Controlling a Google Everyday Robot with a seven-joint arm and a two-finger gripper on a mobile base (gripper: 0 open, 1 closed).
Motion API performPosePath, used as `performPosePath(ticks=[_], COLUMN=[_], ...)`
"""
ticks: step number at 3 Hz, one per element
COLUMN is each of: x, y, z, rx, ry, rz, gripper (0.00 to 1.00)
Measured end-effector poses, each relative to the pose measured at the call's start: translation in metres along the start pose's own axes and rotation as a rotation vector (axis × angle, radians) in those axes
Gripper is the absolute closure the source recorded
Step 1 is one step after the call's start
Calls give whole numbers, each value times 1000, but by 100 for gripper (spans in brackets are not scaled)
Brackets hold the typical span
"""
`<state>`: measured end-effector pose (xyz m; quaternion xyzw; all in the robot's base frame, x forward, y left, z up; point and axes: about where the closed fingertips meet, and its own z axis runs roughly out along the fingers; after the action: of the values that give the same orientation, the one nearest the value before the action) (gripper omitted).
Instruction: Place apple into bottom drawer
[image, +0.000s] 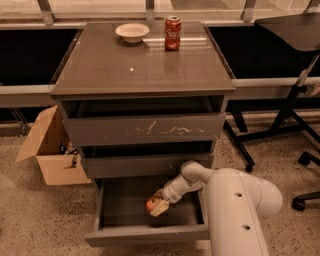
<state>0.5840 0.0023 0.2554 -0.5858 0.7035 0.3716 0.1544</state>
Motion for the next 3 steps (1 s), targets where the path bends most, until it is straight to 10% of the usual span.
performPosePath(ticks=[2, 3], x=[14, 19], y=[-6, 3], z=[14, 1], rx=[79, 98], ry=[116, 76], rz=[-2, 8], gripper=[5, 0])
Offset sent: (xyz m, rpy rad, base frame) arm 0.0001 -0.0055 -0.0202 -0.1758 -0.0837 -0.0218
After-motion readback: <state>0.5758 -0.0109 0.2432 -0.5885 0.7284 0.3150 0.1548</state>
